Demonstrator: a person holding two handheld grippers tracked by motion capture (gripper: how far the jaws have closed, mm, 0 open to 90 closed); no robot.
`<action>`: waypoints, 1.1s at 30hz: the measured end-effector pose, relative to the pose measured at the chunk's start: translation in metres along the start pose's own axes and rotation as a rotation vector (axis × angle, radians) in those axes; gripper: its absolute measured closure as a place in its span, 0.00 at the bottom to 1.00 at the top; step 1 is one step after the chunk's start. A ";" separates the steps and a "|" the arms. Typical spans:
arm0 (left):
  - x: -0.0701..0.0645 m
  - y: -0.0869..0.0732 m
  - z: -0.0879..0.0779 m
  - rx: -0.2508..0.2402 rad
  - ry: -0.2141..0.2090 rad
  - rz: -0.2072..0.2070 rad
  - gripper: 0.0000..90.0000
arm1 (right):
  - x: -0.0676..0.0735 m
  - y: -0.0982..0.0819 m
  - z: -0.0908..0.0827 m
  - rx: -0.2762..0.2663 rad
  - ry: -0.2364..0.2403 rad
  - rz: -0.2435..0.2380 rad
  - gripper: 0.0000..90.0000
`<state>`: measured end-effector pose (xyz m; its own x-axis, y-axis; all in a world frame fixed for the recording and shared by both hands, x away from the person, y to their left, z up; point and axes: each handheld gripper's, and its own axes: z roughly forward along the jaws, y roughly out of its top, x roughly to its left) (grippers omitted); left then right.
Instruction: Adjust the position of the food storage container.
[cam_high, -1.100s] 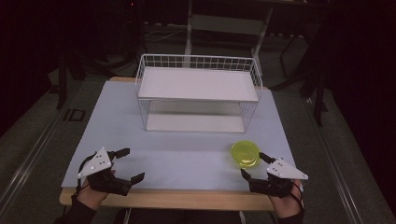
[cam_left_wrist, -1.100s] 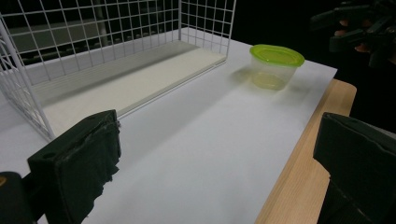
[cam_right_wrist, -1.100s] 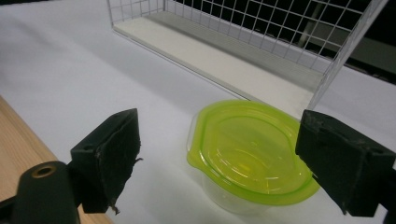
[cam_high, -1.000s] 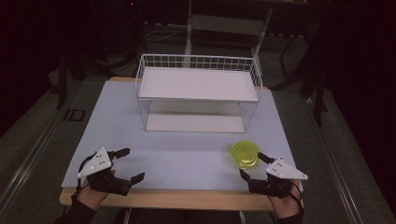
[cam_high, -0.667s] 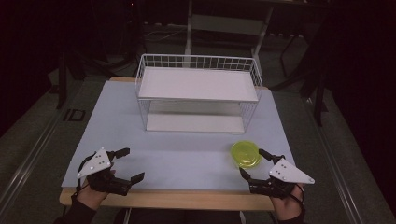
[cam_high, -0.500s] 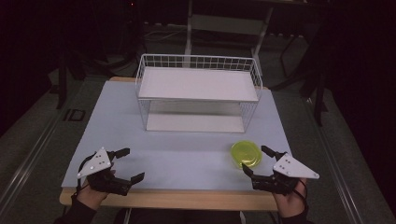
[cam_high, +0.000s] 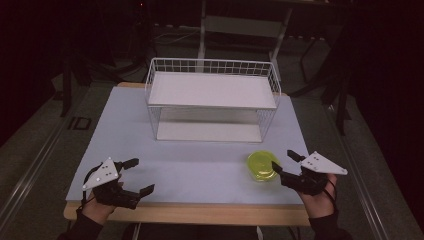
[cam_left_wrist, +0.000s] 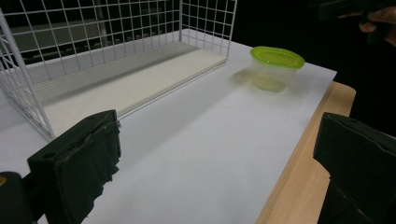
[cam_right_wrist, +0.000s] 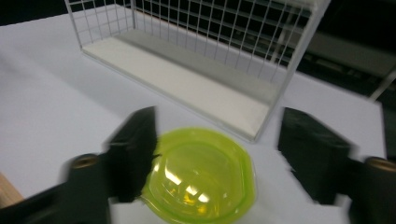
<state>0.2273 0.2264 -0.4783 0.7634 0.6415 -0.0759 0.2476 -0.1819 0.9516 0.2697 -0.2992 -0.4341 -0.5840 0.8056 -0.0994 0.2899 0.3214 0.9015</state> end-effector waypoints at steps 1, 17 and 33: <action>0.000 0.000 0.000 -0.001 0.000 -0.001 0.02 | -0.004 -0.002 0.001 0.010 -0.026 0.002 0.49; 0.000 0.000 0.001 0.001 0.001 0.004 0.02 | -0.053 -0.052 0.035 0.258 -0.146 0.119 1.00; 0.000 0.000 0.001 0.006 0.003 0.012 0.02 | -0.037 -0.070 0.072 0.374 0.001 0.178 1.00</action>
<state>0.2281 0.2253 -0.4785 0.7647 0.6413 -0.0636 0.2416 -0.1938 0.9508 0.3259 -0.3159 -0.5243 -0.5006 0.8646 0.0442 0.6415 0.3362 0.6895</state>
